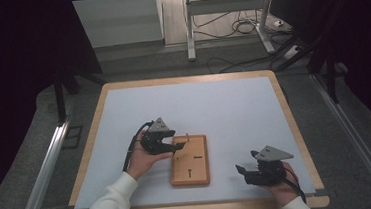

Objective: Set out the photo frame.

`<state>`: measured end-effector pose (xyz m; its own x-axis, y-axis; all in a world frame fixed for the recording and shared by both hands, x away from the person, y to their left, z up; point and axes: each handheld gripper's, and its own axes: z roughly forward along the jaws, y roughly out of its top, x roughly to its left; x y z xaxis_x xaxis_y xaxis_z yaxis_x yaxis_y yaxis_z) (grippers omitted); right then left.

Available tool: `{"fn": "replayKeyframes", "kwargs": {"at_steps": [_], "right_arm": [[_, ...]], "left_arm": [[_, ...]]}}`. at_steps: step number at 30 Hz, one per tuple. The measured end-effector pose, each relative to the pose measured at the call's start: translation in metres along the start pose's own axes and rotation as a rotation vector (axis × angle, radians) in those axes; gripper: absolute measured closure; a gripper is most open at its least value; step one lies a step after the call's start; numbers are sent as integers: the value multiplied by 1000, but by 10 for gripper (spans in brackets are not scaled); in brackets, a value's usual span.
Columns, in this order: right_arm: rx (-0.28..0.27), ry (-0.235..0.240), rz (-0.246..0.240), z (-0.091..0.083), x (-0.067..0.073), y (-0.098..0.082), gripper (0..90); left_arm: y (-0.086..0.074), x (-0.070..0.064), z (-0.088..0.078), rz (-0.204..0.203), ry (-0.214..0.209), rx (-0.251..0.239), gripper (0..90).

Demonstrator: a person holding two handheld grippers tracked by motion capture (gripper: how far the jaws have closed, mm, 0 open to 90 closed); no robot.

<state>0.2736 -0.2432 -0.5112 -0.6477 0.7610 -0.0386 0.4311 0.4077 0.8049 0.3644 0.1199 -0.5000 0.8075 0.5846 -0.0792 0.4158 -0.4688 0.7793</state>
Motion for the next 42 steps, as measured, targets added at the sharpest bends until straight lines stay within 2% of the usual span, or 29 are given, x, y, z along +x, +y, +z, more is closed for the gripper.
{"fn": "replayKeyframes", "kwargs": {"at_steps": [4,8,13,17,22,31,36,39,42], "right_arm": [[-4,1,-1,1,0,3,248],[-12,9,-12,3,-1,6,248],[-13,21,-24,6,-1,9,248],[-15,27,-30,8,-1,11,248],[-15,36,-37,11,-1,13,248],[-15,50,-33,14,-1,14,248],[-12,50,-32,15,-1,14,248],[-9,50,-32,15,-1,14,248],[-10,51,-34,16,0,14,248]], "left_arm": [[5,1,8,1,-14,16,377],[10,2,14,-9,-34,1,424],[11,0,28,2,-34,20,449],[14,0,34,24,-28,30,514],[14,0,38,32,-29,35,635],[11,4,46,32,-26,35,733],[10,7,49,18,-51,29,836],[10,9,48,23,-64,32,844],[10,12,48,9,-87,34,845]]}}
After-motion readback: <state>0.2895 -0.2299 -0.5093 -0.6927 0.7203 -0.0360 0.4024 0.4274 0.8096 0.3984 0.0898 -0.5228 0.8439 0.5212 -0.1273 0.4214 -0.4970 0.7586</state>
